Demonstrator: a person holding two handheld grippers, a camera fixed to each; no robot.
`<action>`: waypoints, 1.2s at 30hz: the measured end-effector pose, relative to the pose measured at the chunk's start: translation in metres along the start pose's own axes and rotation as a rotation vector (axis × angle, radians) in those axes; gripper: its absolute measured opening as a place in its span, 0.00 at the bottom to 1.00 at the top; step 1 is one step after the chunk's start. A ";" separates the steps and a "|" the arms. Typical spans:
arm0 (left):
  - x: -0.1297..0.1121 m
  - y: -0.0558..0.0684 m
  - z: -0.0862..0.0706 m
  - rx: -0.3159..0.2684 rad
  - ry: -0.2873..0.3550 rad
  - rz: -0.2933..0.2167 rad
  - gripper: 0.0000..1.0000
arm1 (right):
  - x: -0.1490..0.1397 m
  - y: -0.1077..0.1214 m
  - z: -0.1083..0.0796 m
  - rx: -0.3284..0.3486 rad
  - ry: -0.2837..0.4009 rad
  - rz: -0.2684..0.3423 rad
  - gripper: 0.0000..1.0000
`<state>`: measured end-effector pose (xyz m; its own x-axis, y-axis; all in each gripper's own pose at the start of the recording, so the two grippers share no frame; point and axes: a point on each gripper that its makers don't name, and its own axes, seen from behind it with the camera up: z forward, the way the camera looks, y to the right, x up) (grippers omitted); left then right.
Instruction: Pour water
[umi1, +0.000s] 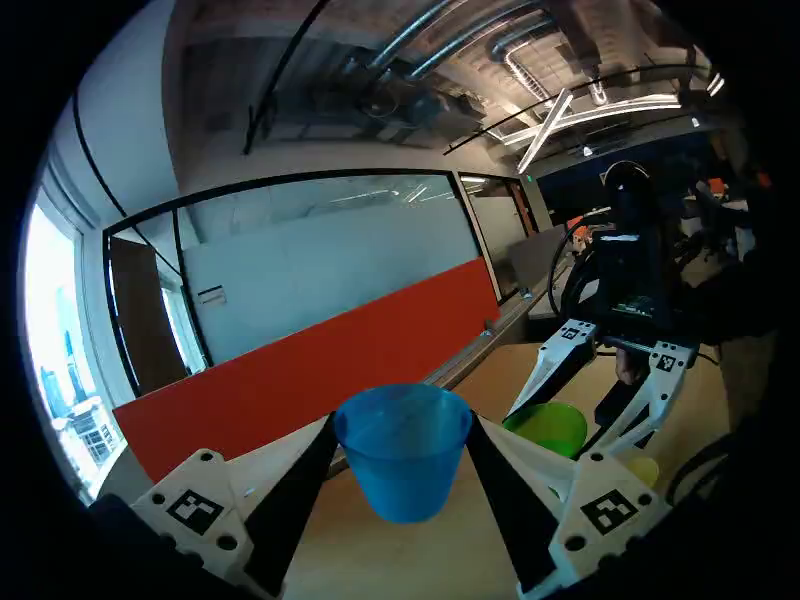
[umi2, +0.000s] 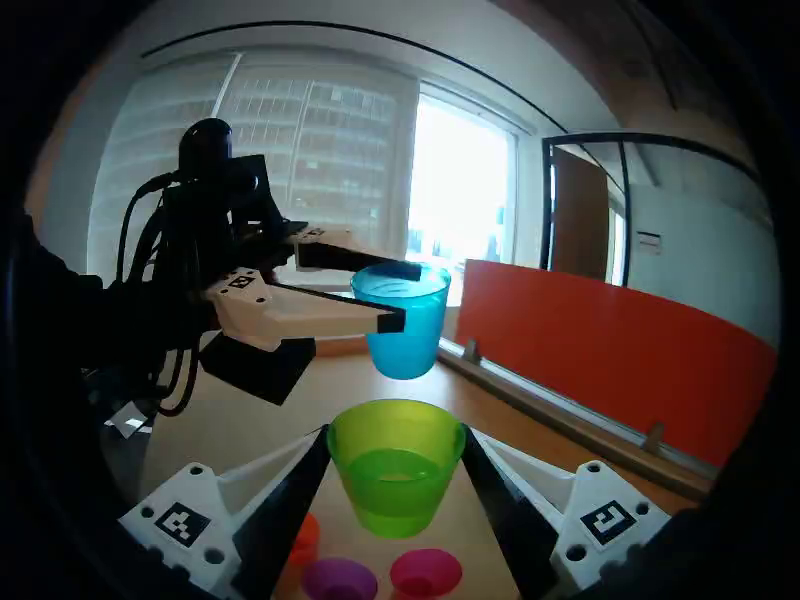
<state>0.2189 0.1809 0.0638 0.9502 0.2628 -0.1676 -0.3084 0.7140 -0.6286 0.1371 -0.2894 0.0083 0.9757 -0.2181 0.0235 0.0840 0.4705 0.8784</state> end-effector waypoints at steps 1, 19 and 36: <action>-0.001 0.000 -0.001 0.000 -0.001 -0.013 0.89 | 0.000 0.000 0.000 -0.001 0.001 0.000 0.94; -0.025 -0.012 -0.009 0.013 -0.044 -0.182 0.89 | 0.003 0.001 -0.005 -0.015 0.005 -0.001 0.94; -0.043 -0.025 -0.022 0.050 -0.068 -0.205 0.89 | -0.001 0.007 -0.013 -0.040 -0.010 0.001 0.94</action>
<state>0.1871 0.1378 0.0697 0.9885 0.1507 0.0128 -0.1123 0.7882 -0.6051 0.1396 -0.2747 0.0080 0.9737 -0.2261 0.0297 0.0910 0.5045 0.8586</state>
